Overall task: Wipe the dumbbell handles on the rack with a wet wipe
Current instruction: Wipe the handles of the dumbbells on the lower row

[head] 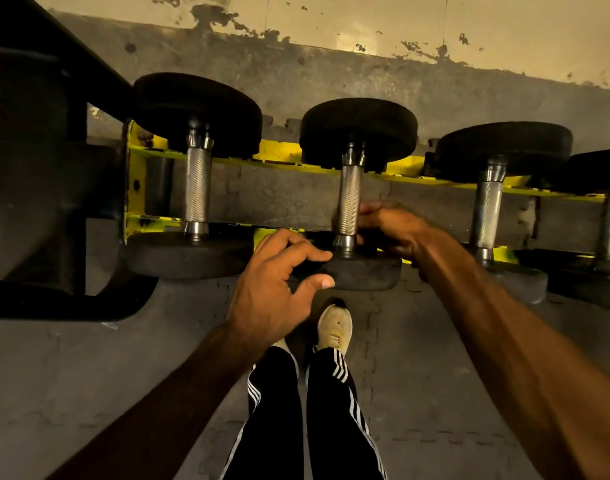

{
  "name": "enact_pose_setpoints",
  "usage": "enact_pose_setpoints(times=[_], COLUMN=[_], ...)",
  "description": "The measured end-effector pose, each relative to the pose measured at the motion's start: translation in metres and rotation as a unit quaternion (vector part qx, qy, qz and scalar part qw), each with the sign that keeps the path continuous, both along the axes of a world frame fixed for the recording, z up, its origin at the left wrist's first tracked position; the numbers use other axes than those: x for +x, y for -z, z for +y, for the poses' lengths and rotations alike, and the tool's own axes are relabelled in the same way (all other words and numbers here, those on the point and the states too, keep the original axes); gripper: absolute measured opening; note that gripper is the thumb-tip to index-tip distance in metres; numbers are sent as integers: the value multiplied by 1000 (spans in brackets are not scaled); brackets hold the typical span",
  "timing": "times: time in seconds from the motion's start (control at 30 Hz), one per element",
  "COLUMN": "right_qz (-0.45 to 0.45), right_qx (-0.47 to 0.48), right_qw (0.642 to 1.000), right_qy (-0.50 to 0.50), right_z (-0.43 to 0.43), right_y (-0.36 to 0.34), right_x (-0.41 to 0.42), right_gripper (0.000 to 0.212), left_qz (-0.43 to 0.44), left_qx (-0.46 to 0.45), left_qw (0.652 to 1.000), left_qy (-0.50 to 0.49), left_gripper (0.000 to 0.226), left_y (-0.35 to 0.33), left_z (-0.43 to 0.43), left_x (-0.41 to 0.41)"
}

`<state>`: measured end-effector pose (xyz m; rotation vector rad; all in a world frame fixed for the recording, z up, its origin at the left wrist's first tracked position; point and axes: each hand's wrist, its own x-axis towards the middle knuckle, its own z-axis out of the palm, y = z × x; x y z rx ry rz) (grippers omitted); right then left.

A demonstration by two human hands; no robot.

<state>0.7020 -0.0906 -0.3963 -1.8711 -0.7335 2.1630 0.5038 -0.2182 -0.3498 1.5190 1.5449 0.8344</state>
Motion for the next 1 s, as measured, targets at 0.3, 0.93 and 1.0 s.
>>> enact_pose_setpoints(times=[0.3, 0.93, 1.0], right_qz=[120, 69, 53], right_qx=[3, 13, 41], right_qw=[974, 986, 987], right_qy=[190, 153, 147], right_z=[3, 16, 18], right_y=[14, 1, 1], right_x=[1, 10, 0], right_gripper=[24, 24, 24], left_qz=[0, 0, 0], left_qx=[1, 20, 18], left_qw=[1000, 1000, 1000], left_qy=[3, -8, -10], left_gripper=[30, 28, 28], left_y=[0, 1, 2], left_z=[0, -4, -3], left_x=[0, 3, 3])
